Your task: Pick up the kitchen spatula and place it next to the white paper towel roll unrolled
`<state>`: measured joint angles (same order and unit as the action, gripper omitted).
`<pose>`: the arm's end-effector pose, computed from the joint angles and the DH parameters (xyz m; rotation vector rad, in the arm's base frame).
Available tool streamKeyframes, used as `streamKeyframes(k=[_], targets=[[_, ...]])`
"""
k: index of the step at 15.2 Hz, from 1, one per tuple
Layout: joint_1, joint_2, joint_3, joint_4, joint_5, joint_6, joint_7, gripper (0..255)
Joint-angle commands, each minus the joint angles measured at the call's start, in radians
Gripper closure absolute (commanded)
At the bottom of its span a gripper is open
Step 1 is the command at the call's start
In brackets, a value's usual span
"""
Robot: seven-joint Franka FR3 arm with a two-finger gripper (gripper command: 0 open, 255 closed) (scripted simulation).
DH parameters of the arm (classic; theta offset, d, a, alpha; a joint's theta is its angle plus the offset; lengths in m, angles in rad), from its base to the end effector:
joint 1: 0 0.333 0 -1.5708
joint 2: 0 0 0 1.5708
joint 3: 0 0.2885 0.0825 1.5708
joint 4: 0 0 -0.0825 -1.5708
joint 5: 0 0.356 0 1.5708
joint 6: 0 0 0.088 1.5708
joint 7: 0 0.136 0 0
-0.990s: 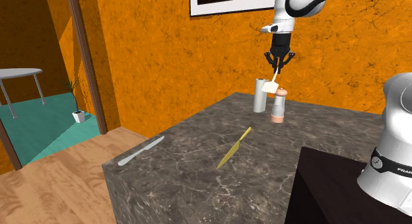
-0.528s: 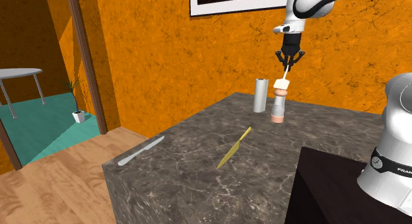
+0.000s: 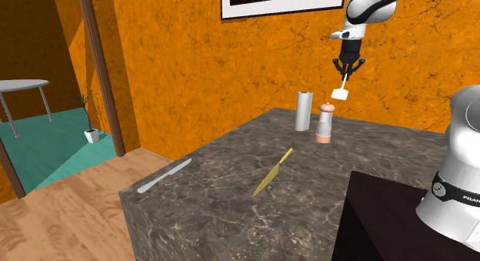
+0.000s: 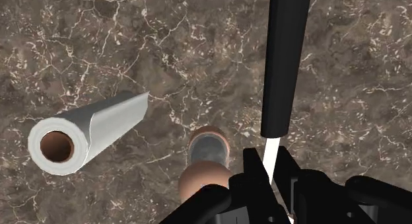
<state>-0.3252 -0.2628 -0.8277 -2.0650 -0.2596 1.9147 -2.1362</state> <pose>0.1590 -0.4627 0.4625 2.6635 1.5988 -0.0864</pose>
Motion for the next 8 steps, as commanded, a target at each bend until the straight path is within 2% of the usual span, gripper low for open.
streamKeyframes(k=[1, 6, 7, 8], targets=[[-0.002, 0.045, -0.052, 0.038, 0.028, 0.008, -0.069, 255], [-0.015, 0.204, -0.192, 0.151, 0.161, 0.018, -0.275, 255], [-0.024, 0.238, -0.211, 0.172, 0.193, 0.018, -0.313, 255], [-0.027, 0.241, -0.21, 0.16, 0.196, 0.031, -0.315, 255]])
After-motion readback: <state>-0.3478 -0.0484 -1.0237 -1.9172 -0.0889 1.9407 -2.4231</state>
